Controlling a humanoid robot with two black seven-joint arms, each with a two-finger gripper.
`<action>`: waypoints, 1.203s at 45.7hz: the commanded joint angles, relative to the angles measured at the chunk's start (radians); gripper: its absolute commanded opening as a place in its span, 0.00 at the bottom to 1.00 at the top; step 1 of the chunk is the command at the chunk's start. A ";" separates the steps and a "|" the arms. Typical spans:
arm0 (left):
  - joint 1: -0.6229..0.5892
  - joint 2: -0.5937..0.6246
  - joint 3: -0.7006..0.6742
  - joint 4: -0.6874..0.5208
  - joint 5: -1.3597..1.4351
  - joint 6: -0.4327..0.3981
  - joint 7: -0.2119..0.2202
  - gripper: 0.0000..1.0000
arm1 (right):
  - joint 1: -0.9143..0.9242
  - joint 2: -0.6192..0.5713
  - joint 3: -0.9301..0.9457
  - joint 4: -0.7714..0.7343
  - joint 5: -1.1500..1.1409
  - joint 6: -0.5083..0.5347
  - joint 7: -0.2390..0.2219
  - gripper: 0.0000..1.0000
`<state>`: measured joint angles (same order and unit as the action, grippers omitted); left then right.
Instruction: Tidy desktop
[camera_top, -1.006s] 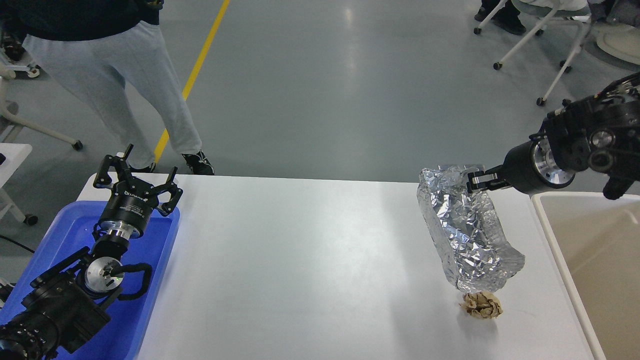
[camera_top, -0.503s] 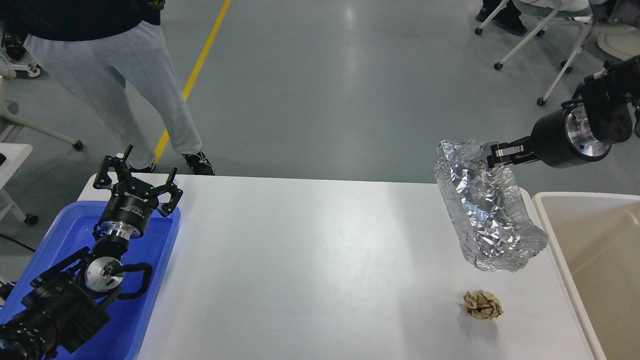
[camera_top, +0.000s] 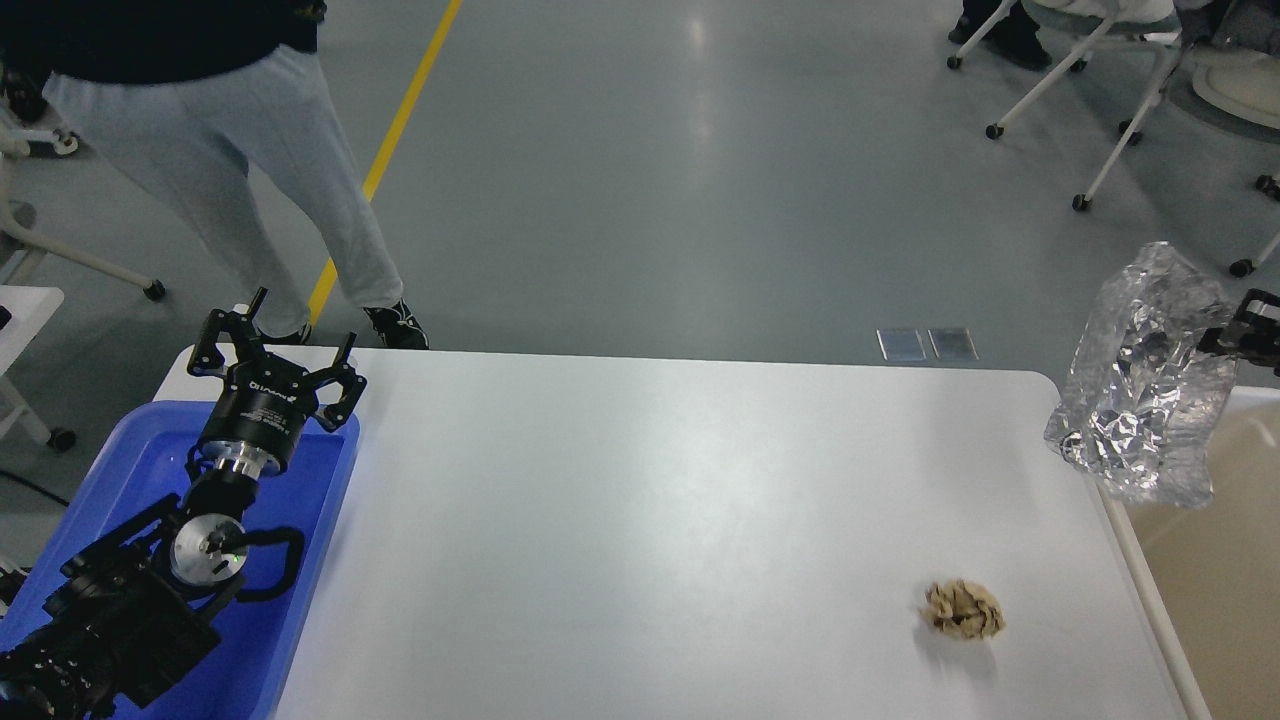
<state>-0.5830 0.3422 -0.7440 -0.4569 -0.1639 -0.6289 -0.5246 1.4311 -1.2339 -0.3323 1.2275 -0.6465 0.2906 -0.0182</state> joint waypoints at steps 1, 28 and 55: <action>0.000 0.000 0.000 0.000 0.000 0.000 0.000 1.00 | -0.254 -0.006 0.061 -0.195 0.338 -0.109 0.087 0.00; 0.000 0.000 0.000 0.000 0.000 0.000 0.000 1.00 | -0.879 0.485 0.495 -0.983 0.731 -0.156 0.158 0.00; 0.000 0.000 0.000 0.000 0.000 0.000 0.000 1.00 | -0.902 0.910 0.679 -1.366 0.734 -0.537 0.155 0.00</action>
<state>-0.5828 0.3421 -0.7440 -0.4572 -0.1641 -0.6289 -0.5247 0.5463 -0.4337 0.2692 -0.0719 0.0826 -0.0726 0.1367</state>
